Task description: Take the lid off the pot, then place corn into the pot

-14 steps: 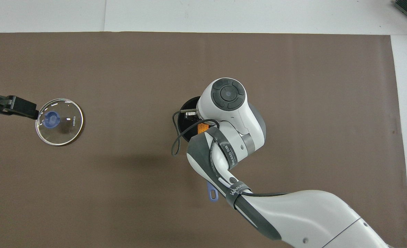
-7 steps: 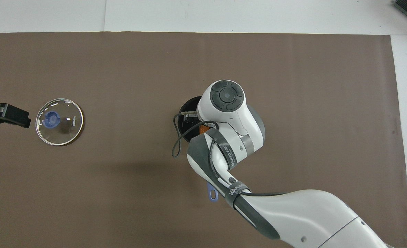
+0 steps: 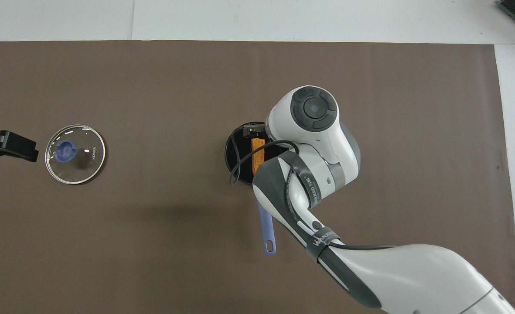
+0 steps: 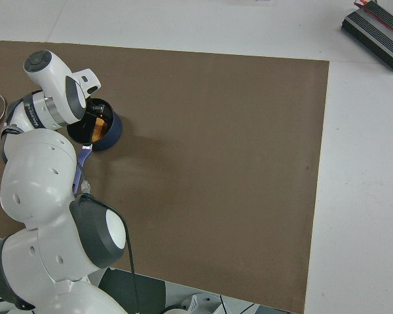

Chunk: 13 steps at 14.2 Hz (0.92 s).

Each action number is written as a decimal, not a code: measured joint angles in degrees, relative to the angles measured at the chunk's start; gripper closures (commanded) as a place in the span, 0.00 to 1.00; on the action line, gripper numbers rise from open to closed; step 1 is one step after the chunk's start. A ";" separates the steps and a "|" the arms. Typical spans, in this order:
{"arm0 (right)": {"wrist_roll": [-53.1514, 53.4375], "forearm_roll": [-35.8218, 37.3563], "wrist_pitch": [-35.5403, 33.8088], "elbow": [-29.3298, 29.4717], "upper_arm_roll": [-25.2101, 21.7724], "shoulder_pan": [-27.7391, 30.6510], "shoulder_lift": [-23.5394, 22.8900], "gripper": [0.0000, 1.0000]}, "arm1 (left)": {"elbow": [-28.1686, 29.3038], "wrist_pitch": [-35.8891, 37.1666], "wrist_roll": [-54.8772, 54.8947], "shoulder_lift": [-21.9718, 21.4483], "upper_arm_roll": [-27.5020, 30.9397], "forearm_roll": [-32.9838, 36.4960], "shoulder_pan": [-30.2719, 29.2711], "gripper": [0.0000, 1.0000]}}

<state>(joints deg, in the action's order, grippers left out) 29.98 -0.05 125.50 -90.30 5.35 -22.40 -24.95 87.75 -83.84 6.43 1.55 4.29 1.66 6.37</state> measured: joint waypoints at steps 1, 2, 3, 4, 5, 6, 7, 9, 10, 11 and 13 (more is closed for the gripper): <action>-0.40 0.18 -1.43 0.07 0.01 1.56 1.89 0.00 | 0.00 0.00 0.00 0.00 0.00 0.00 0.00 0.00; -1.66 0.27 -3.31 0.10 0.01 3.12 3.87 0.00 | 0.00 0.00 0.00 0.00 0.00 0.00 0.00 0.00; -3.56 0.29 -5.22 0.12 0.02 4.55 5.69 0.00 | 0.00 0.00 0.00 0.00 0.00 0.00 0.00 0.00; -5.67 0.30 -7.14 0.12 0.02 6.02 7.45 0.00 | 0.00 0.00 0.00 0.00 0.01 0.00 0.00 0.00; -7.56 0.30 -8.86 0.12 0.03 7.40 8.98 0.00 | 0.00 0.00 0.00 0.00 0.01 0.00 0.00 0.00; -9.14 0.30 -10.24 0.10 0.02 8.54 10.28 0.00 | 0.00 0.00 0.00 0.00 0.01 0.00 0.00 0.00; -10.44 0.30 -11.62 0.10 0.03 9.53 11.44 0.00 | 0.00 0.00 0.00 0.00 0.01 0.00 0.00 0.00; -12.69 0.31 -14.40 0.12 0.01 11.34 13.68 0.00 | 0.00 0.00 0.00 0.00 0.01 0.00 0.00 0.00; -13.85 0.33 -15.96 0.13 0.00 12.34 14.96 0.00 | 0.00 0.00 0.00 0.00 0.01 0.00 0.00 0.00; -14.94 0.34 -17.60 0.15 -0.02 13.42 16.26 0.00 | 0.00 0.00 0.00 0.00 0.01 0.00 0.00 0.00; -16.80 0.35 -20.96 0.17 -0.05 15.55 19.00 0.00 | 0.00 0.00 0.00 0.00 0.01 0.00 0.00 0.00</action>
<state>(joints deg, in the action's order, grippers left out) 13.18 0.30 104.54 -90.13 5.30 -6.84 -5.95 87.75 -83.84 6.43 1.55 4.30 1.66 6.37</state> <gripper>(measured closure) 0.000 0.000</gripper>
